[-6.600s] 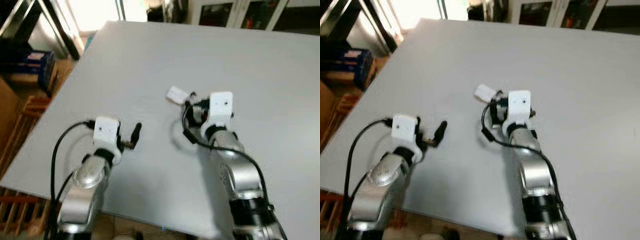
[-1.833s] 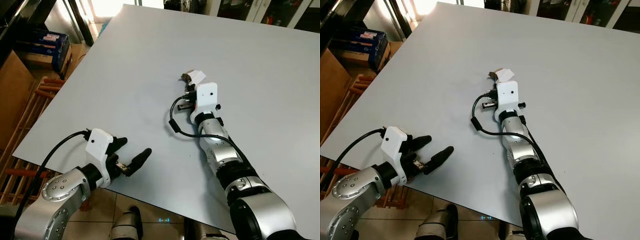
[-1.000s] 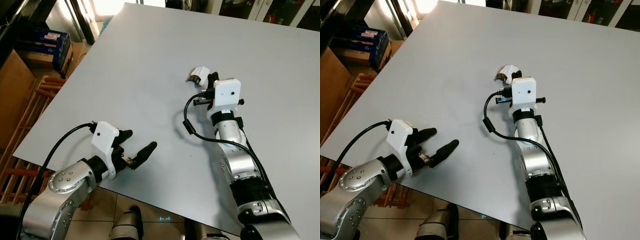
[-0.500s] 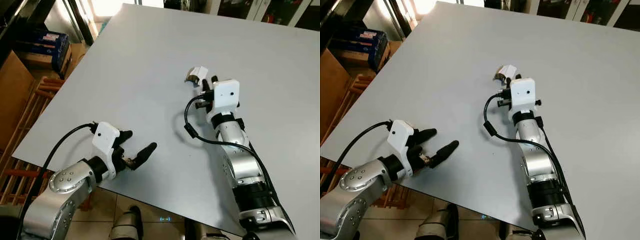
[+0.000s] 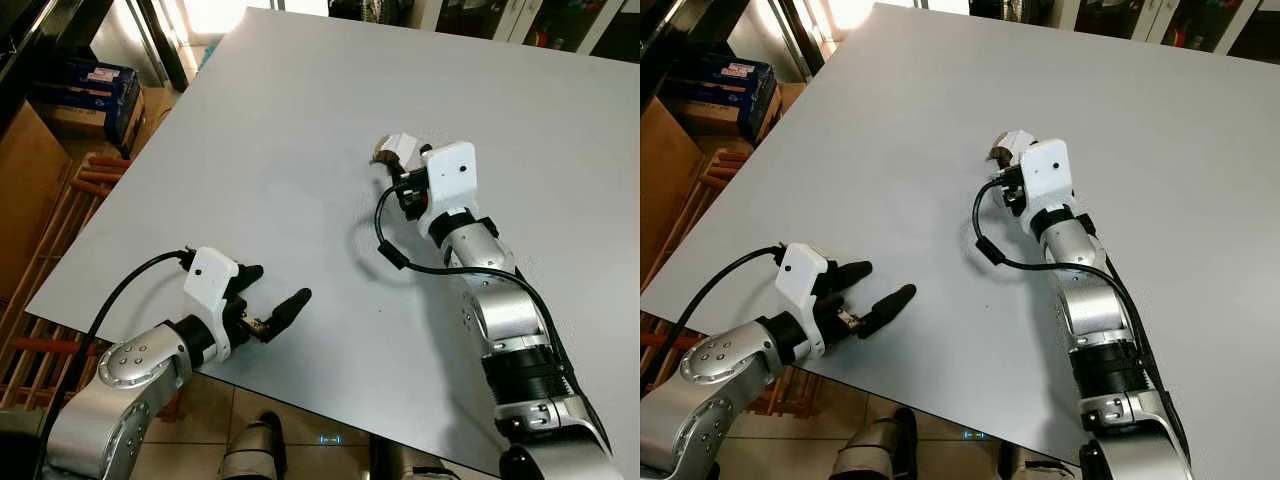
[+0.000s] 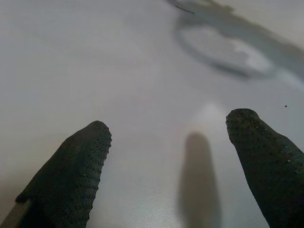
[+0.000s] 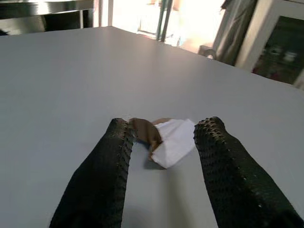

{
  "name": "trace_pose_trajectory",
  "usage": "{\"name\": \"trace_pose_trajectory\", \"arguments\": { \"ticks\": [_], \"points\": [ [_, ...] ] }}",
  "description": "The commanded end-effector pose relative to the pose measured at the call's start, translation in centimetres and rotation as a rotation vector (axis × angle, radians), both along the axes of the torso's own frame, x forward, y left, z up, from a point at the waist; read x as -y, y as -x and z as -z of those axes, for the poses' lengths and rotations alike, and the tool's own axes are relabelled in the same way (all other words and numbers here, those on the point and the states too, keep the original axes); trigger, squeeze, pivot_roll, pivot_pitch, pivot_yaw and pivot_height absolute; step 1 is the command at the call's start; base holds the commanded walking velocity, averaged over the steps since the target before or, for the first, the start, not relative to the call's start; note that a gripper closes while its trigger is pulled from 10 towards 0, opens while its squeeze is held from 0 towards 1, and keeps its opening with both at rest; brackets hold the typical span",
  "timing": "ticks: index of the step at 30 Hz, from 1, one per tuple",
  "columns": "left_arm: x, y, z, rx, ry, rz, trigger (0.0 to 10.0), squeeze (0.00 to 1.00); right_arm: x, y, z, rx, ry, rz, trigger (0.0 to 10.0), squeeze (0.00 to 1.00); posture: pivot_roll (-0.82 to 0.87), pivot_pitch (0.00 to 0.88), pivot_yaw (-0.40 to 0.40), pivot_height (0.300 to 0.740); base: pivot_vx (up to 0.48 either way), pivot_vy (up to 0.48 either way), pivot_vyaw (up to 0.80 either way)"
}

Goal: Picking trash to rubbish bin

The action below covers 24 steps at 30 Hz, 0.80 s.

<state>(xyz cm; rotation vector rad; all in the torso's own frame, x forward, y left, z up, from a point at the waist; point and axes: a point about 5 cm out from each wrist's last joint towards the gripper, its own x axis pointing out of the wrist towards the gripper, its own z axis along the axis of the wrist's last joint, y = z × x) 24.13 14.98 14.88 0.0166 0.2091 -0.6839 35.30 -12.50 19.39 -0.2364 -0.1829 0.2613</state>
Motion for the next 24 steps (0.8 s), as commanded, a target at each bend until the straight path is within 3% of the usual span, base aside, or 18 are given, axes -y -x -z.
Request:
{"name": "trace_pose_trajectory", "arguments": {
  "ticks": [1, 12, 24],
  "points": [
    [-0.2, 0.3, 0.3, -0.011, -0.01, 0.0, 10.0, 0.0, -0.1, -0.1, 0.2, -0.022, 0.021, -0.025, 10.0, 1.0, 0.2, 0.246, 0.065, 0.74, 0.0, 0.0, 0.0],
    [-0.3, 0.4, 0.5, -0.018, -0.014, -0.001, 10.0, 0.0, 0.8, -0.6, 0.0, -0.057, 0.112, -0.119, 10.0, 1.0, 0.2, 0.25, 0.068, 0.74, 0.0, 0.0, 0.0],
    [-0.2, 0.5, 0.5, -0.022, -0.014, -0.003, 10.0, 0.0, 1.2, -1.0, 0.8, -0.083, 0.126, -0.192, 10.0, 1.0, 0.21, 0.258, 0.067, 0.74, 0.0, 0.0, 0.0]
  ]
}}
